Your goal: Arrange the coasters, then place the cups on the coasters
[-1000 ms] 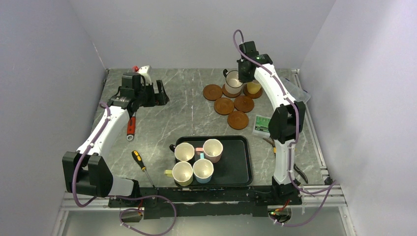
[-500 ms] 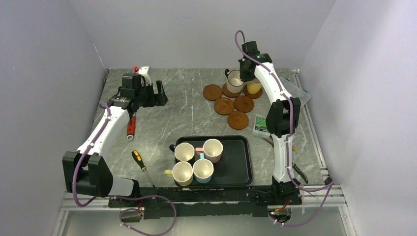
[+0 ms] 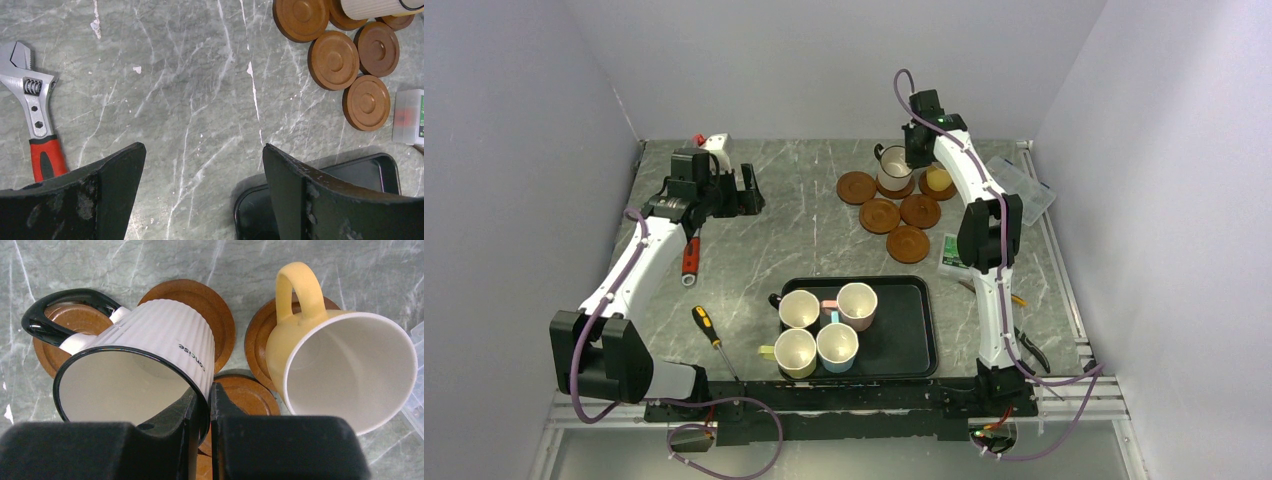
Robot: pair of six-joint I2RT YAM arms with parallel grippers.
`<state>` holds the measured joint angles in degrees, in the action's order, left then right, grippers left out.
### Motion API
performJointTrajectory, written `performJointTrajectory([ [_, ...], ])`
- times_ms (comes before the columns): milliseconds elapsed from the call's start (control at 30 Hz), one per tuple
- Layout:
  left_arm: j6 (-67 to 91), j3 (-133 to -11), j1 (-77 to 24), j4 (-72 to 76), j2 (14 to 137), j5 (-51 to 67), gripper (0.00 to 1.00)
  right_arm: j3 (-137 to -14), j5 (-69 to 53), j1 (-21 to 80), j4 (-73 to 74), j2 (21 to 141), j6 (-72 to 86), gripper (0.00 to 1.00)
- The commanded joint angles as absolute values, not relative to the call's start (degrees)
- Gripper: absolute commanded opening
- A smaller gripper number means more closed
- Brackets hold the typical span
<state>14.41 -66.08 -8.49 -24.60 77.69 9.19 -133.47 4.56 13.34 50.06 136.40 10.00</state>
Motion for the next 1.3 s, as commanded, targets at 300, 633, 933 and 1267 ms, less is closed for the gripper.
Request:
performJointTrajectory([
  [300, 13.8, -67.49, -8.44, -24.07, 75.86, 10.7, 0.93, -138.56, 4.22, 11.54, 43.37, 136.77, 9.57, 0.0],
  [633, 13.62, -67.75, -8.44, -24.43, 76.26, 10.24, 0.93, -138.61, 2.36, 10.99, 43.07, 137.39, 9.67, 0.0],
  [933, 13.66, -68.02, -8.43, -24.79, 76.62, 10.28, 0.93, -138.78, 1.41, 10.9, 43.66, 137.9, 9.41, 0.0],
  [1267, 13.86, -68.38, -8.44, -25.29, 77.21, 10.56, 0.93, -139.19, 1.91, 10.9, 44.59, 138.05, 9.23, 0.0],
])
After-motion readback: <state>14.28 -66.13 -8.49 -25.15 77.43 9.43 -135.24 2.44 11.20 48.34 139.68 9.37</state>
